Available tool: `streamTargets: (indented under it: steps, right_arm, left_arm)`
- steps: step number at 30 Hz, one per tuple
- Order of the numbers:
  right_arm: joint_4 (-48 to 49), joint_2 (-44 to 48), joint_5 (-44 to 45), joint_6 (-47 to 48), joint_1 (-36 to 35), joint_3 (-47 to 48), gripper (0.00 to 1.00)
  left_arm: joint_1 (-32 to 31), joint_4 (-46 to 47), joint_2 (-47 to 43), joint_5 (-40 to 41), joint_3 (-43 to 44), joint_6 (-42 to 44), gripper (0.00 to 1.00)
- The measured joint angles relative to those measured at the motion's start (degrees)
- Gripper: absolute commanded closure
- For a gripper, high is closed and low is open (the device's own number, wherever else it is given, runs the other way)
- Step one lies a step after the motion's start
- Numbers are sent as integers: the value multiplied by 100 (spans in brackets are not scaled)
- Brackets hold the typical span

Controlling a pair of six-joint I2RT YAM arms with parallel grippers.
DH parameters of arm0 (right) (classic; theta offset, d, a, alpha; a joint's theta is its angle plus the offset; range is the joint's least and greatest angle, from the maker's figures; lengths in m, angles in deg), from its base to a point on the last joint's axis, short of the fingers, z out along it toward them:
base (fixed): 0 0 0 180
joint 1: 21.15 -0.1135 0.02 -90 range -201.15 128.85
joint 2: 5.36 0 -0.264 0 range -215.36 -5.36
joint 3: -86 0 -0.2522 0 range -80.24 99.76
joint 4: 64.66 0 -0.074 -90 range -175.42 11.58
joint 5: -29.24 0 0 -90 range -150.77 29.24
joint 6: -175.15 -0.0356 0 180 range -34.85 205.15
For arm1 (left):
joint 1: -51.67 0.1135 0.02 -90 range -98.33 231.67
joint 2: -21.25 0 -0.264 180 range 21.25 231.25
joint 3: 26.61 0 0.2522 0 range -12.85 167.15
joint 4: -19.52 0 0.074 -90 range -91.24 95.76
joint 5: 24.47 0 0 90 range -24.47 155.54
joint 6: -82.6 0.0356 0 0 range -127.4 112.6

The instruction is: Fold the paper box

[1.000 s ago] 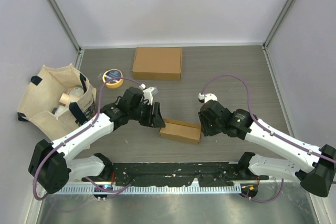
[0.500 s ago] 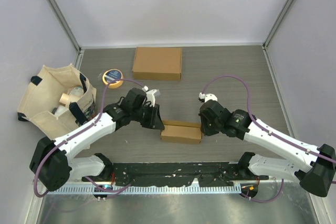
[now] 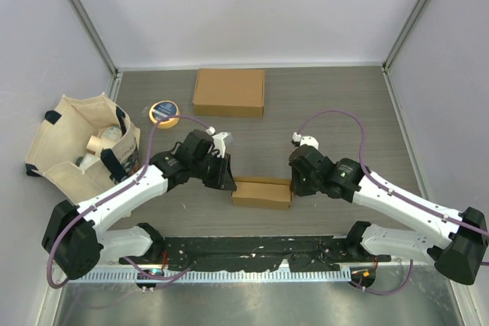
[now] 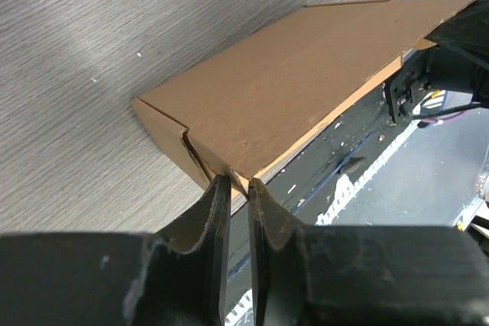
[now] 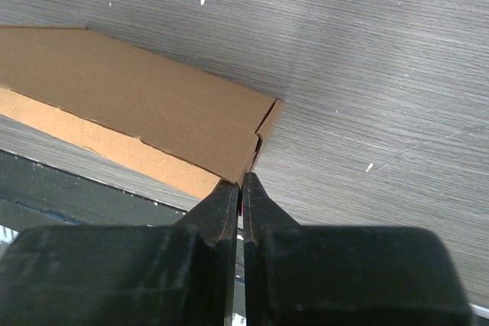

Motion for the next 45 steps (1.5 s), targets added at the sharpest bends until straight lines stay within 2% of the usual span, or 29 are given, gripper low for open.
streamTargets:
  steps: [12, 17, 19, 22, 28, 29, 36, 41, 44, 45]
  right_arm:
    - [313, 57, 658, -1032, -107, -210, 99]
    - [361, 59, 979, -1043, -289, -269, 99]
    - [376, 57, 1060, -970, -350, -282, 99]
    - [374, 57, 1108, -831, -396, -289, 99]
    - [369, 57, 1130, -643, -422, -289, 99]
    - [369, 55, 1137, -625, -435, -289, 99]
    - [402, -74, 1530, -702, -890, -289, 99]
    - [442, -223, 2275, -1049, -1558, -433, 99]
    - [490, -205, 2455, -1204, -1683, -507, 89]
    - [490, -188, 2455, -1224, -1692, -511, 79]
  left_arm:
    - [-31, -208, -76, 208, 2, 199, 84]
    - [-37, -284, -92, 284, 2, 205, 73]
    - [-37, -326, -94, 302, 2, 203, 62]
    - [-37, -409, -133, 358, 2, 195, 52]
    - [-37, -487, -181, 501, 92, 157, 47]
    - [-37, -485, -181, 505, 118, 155, 48]
    - [-37, -361, -184, 485, 151, 22, 81]
    - [-24, -160, -221, 470, -15, -98, 89]
    - [-63, -57, -387, 459, -282, -168, 87]
    - [-81, -31, -442, 448, -350, -199, 86]
